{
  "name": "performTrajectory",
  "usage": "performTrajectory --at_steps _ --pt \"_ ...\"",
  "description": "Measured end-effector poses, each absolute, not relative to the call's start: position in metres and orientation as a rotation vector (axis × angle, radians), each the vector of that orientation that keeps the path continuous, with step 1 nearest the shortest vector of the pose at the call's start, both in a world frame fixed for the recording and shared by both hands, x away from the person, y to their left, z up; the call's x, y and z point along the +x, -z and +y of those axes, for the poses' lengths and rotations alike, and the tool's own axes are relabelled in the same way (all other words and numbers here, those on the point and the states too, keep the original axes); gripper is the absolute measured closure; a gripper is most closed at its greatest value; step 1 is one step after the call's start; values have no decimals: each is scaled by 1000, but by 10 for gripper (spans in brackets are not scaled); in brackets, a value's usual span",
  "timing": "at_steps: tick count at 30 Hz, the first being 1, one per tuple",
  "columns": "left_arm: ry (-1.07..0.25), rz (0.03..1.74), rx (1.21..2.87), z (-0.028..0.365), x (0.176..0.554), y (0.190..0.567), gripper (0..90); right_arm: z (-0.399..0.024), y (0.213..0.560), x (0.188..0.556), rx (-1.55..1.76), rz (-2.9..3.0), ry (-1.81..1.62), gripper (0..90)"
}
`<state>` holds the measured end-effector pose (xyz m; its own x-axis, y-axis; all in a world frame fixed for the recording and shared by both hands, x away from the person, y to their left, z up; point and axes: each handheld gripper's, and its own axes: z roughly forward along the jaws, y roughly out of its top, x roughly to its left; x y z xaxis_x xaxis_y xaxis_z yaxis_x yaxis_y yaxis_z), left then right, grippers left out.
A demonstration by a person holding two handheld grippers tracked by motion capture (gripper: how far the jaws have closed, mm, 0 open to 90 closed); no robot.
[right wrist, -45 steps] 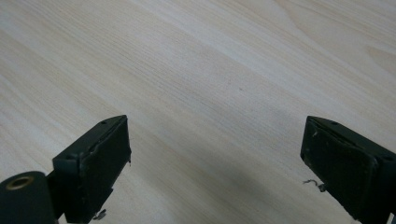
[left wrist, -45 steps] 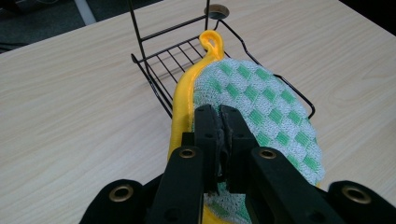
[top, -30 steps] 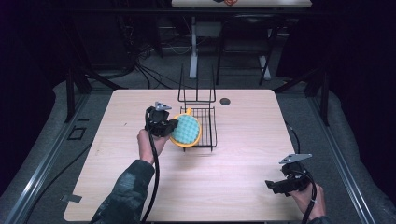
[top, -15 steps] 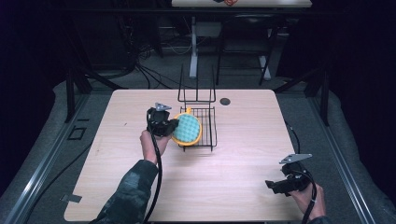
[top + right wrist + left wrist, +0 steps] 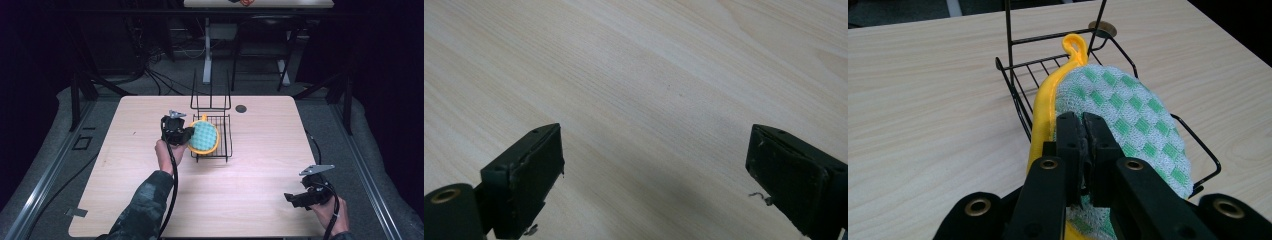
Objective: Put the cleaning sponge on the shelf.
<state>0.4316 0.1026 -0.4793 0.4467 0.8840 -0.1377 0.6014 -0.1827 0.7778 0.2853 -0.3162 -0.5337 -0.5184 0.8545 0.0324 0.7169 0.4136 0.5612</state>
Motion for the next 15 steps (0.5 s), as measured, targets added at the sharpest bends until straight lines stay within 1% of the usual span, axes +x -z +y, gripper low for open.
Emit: performTrajectory --at_steps 15 --pt "-459 1274 1873 95 437 487 868 -316 534 285 1374 2414 -765 79"
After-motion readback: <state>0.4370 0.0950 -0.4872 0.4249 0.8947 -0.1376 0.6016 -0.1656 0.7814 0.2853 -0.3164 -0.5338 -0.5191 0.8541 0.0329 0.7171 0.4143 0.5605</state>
